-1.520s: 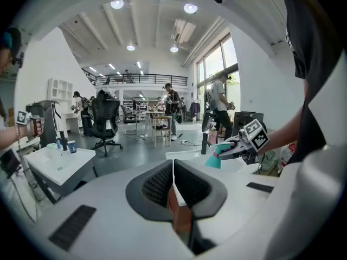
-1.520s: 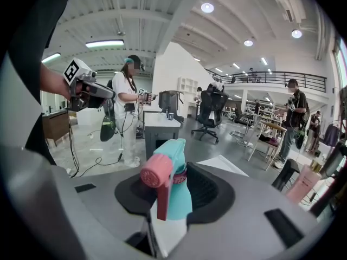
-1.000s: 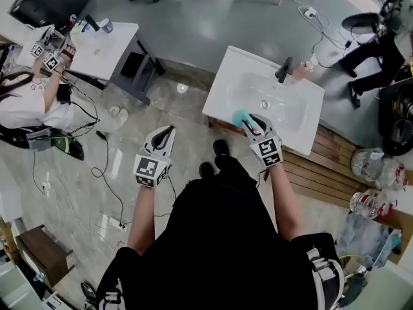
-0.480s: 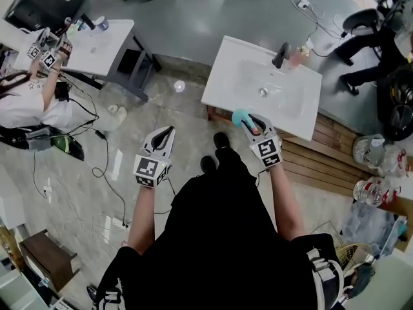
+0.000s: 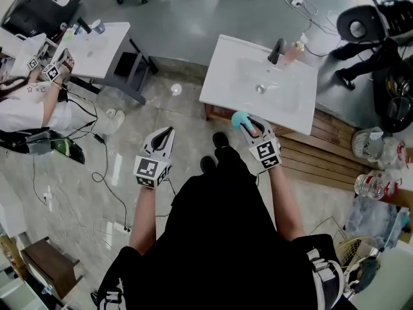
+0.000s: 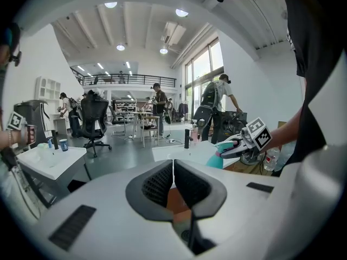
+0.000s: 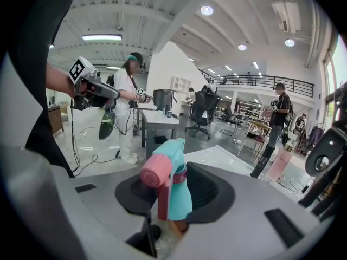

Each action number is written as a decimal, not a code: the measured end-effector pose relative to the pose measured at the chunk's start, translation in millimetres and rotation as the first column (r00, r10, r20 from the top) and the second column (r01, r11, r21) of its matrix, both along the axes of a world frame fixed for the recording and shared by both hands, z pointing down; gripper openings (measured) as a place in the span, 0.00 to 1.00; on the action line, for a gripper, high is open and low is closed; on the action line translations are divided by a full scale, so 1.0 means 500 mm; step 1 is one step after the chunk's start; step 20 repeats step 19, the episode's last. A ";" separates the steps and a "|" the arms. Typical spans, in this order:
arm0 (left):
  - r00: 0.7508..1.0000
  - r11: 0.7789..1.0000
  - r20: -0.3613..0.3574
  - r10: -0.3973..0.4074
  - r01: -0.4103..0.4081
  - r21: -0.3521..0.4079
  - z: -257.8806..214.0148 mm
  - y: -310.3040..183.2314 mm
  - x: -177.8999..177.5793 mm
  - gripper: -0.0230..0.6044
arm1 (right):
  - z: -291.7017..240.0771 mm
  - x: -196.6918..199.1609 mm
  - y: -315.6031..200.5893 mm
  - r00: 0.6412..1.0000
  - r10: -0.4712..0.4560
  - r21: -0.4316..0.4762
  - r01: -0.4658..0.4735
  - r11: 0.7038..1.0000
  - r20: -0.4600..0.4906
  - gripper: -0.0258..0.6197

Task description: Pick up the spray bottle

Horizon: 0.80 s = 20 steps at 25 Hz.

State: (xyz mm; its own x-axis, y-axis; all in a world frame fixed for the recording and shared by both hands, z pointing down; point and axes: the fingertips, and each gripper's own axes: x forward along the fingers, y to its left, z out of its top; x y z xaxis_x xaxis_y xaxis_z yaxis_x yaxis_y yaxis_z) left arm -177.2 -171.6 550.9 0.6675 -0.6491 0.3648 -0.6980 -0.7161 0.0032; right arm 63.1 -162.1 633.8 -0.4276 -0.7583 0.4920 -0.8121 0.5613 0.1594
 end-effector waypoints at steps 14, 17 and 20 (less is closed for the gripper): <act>1.000 1.000 -0.007 0.001 -0.001 0.020 -0.008 0.013 -0.001 0.08 | 0.001 0.003 0.022 1.000 0.002 0.002 -0.002 1.000 -0.012 0.26; 1.000 1.000 -0.002 -0.005 0.005 0.017 0.001 0.014 -0.006 0.08 | 0.009 -0.001 0.019 1.000 -0.002 0.001 0.002 1.000 -0.011 0.26; 1.000 1.000 -0.001 -0.009 0.009 0.015 0.006 0.015 -0.009 0.08 | 0.013 -0.004 0.017 1.000 -0.005 0.001 0.005 1.000 -0.012 0.26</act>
